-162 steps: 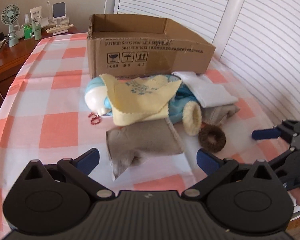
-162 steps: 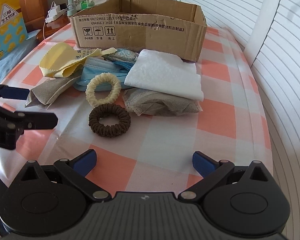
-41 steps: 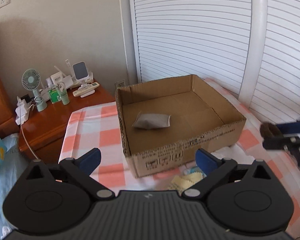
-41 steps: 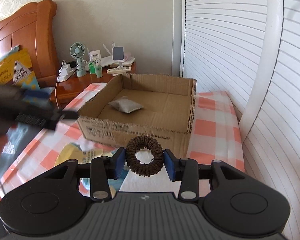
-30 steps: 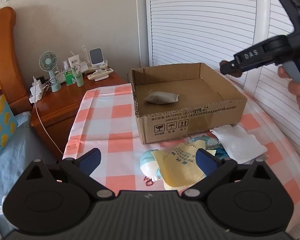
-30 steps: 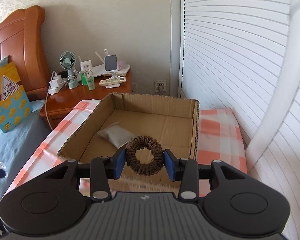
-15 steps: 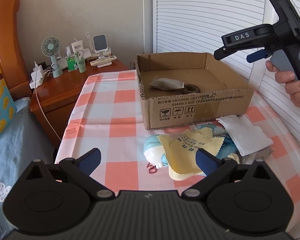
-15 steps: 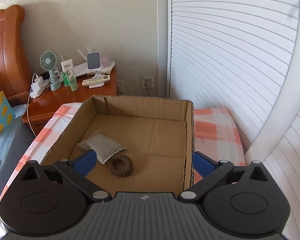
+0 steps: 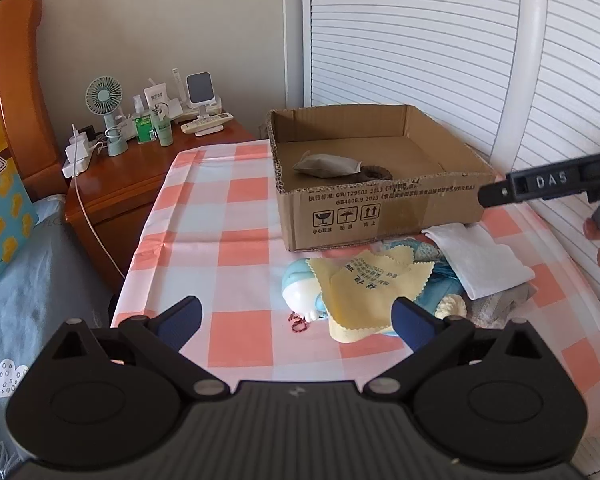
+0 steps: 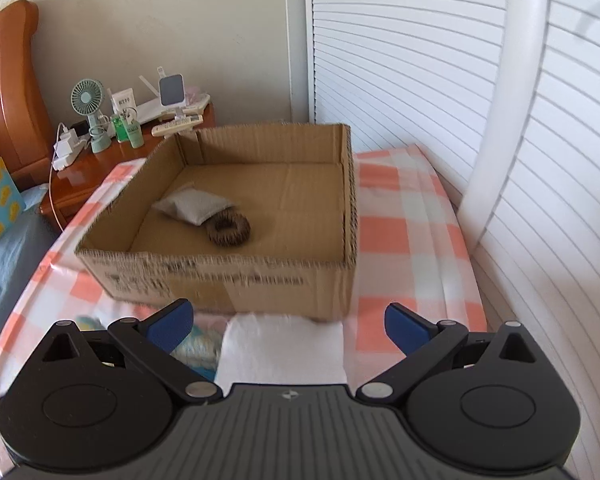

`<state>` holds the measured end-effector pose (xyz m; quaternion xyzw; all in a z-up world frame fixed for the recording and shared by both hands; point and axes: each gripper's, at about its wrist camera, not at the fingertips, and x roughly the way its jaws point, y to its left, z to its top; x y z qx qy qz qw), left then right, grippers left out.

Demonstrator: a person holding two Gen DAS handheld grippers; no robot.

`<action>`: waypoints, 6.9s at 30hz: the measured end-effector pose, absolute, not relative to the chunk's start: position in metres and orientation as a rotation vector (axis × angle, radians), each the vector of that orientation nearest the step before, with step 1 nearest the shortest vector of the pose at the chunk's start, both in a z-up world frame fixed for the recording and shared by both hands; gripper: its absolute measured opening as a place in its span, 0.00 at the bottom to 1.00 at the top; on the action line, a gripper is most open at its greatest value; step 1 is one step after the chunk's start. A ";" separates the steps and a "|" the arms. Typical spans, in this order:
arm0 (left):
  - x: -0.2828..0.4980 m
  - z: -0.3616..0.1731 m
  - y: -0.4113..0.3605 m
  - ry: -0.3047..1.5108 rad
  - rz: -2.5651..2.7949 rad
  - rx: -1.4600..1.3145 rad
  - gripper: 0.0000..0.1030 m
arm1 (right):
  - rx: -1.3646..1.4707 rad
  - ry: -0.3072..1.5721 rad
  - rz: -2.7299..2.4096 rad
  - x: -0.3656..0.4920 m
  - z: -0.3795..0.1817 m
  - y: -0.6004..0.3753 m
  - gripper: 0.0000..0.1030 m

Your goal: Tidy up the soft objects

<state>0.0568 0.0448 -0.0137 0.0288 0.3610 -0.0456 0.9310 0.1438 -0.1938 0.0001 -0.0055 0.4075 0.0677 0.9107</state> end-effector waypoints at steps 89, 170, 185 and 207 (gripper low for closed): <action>0.111 -0.065 0.022 0.828 -0.286 -0.011 0.24 | -0.275 0.887 0.580 0.045 -0.080 -0.128 1.00; 0.079 -0.102 0.052 0.823 -0.291 0.094 0.99 | -0.299 0.863 0.594 0.051 -0.081 -0.121 0.91; 0.082 -0.104 0.051 0.790 -0.281 0.092 1.00 | -0.293 0.846 0.543 0.056 -0.074 -0.125 0.49; 0.100 -0.098 0.024 0.768 -0.292 0.082 0.76 | -0.261 0.853 0.505 0.049 -0.073 -0.142 0.48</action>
